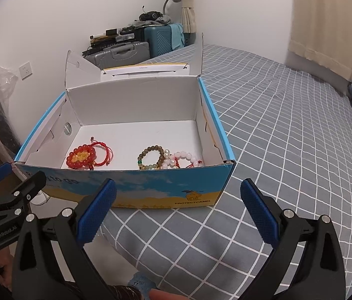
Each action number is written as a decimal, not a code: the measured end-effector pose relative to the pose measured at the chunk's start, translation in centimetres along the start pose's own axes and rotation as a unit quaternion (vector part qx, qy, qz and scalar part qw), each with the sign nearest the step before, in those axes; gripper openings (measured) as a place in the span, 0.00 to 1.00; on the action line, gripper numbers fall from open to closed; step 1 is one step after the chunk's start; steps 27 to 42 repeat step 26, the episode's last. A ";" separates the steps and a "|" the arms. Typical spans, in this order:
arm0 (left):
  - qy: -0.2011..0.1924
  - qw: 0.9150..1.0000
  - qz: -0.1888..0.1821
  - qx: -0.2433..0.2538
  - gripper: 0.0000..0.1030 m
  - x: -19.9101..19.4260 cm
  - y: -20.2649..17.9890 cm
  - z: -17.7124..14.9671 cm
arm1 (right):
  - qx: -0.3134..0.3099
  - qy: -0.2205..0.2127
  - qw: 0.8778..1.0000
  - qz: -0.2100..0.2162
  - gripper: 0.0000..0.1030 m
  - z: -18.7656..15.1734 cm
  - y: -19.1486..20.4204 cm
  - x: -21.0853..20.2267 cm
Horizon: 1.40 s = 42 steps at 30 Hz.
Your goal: Organize jewelry
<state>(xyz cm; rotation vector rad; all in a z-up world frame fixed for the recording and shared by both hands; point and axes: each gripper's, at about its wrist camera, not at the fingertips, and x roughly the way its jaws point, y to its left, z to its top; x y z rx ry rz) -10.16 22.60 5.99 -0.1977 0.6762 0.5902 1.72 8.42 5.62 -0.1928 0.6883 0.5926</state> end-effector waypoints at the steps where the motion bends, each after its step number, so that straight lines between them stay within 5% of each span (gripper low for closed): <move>1: 0.000 1.000 -0.001 0.000 0.94 0.0 0.0 0.0 | 0.000 0.000 1.000 0.000 0.93 0.0 0.0 0.0; 42: -0.002 1.000 -0.005 -0.008 0.94 -0.2 0.0 -0.1 | 0.001 0.000 1.000 -0.002 0.93 0.0 0.0 0.1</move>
